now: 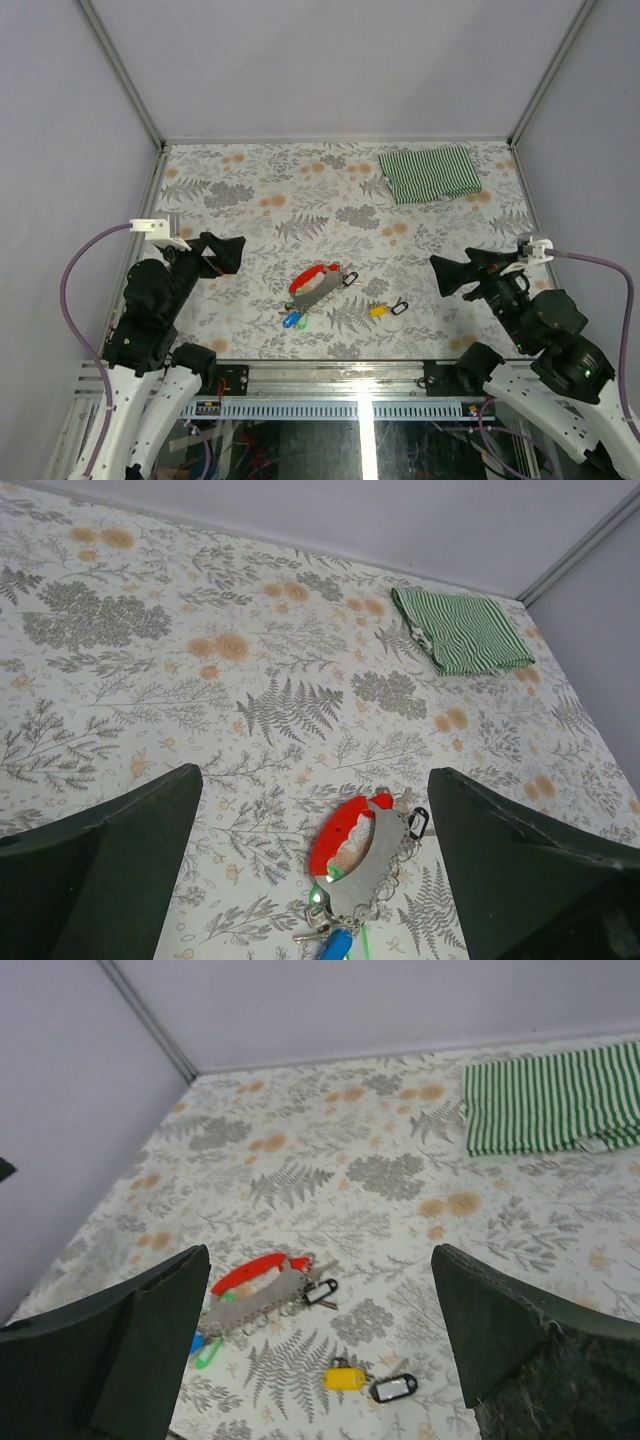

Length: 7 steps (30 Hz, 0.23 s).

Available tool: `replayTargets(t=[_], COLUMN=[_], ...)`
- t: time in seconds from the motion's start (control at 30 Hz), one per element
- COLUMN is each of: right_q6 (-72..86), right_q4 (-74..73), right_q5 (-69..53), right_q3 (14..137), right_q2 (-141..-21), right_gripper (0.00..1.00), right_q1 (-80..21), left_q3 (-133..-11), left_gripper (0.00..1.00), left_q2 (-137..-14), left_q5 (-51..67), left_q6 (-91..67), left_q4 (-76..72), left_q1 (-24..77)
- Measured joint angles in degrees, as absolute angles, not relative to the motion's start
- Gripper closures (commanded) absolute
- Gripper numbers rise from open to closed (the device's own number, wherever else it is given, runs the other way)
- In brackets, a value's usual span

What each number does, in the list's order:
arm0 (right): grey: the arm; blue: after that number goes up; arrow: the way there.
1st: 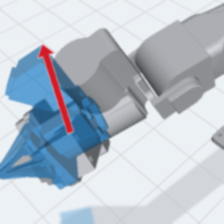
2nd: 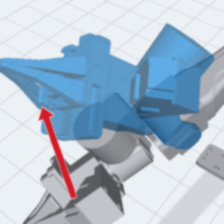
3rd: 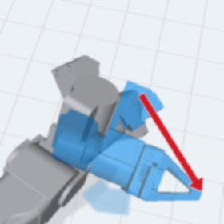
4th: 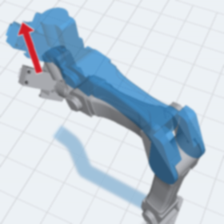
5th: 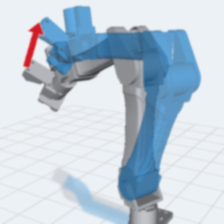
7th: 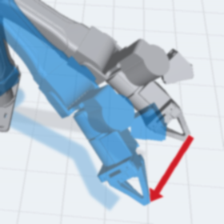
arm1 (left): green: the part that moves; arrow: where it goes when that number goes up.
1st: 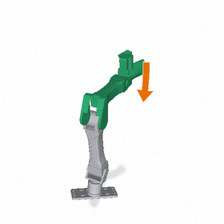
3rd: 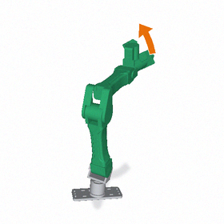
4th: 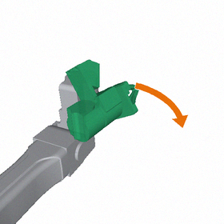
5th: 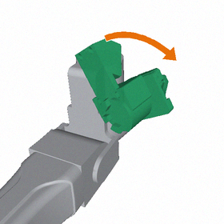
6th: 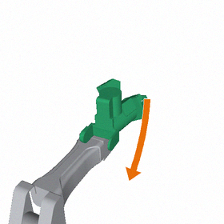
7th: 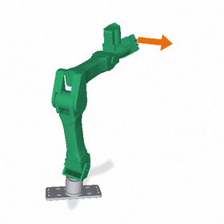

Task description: Put the keys on the keyring

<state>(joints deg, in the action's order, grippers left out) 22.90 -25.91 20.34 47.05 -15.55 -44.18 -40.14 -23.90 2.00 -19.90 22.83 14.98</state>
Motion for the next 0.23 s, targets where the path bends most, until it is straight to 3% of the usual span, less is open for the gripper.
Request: replayTargets(t=[0.23], right_q6=[22.7], right_q4=[-29.1], right_q5=[23.5], right_q3=[43.6], right_q2=[-15.4], right_gripper=[0.01], right_q1=[-44.2], left_q3=[-37.5], left_gripper=[0.00], left_q2=[-21.2], left_q5=[0.3], left_q6=[-20.8], left_q4=[24.7], left_q1=[15.0])
